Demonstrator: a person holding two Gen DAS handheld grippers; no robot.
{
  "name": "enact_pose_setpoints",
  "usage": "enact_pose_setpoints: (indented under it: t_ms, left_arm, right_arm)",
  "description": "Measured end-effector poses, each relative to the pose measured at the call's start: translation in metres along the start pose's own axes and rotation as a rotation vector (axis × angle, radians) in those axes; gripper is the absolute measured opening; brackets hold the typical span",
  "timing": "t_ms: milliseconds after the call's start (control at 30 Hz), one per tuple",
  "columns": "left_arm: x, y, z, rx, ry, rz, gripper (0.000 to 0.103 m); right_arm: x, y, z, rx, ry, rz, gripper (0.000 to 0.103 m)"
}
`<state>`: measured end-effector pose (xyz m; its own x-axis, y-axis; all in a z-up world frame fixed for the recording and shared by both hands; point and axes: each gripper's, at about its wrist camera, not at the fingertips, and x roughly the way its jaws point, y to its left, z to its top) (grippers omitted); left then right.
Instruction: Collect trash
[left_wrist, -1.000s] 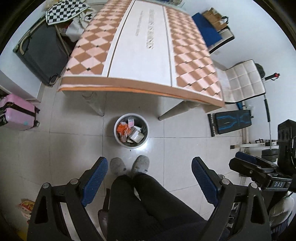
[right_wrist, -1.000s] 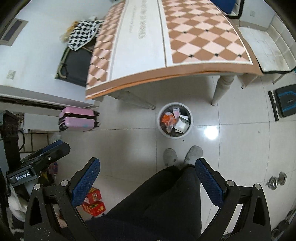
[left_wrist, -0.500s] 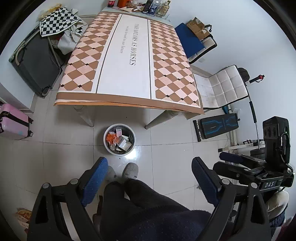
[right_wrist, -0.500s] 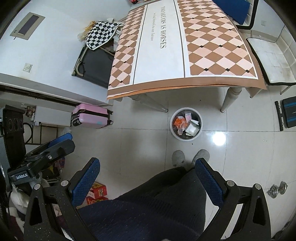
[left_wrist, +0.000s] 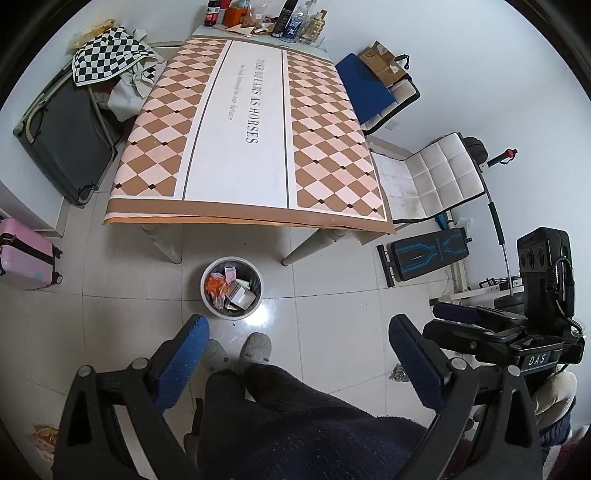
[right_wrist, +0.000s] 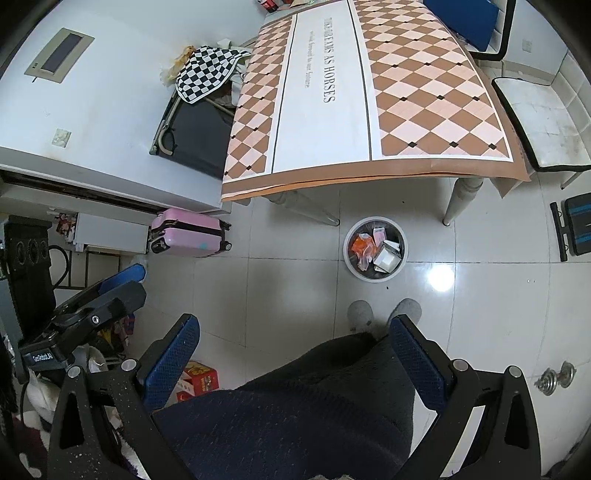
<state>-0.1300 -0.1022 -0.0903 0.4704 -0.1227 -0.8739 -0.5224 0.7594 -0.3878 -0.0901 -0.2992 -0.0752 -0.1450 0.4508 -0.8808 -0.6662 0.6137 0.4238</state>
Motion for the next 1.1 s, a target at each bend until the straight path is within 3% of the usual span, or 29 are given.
enact_pose_setpoints:
  t_ms: [1100]
  left_arm:
    - [-0.006,-0.019,-0.013,0.025,0.001,-0.039,0.1]
  right_arm:
    - [-0.021,0.001,-0.017,-0.006,-0.018,0.002,0.103]
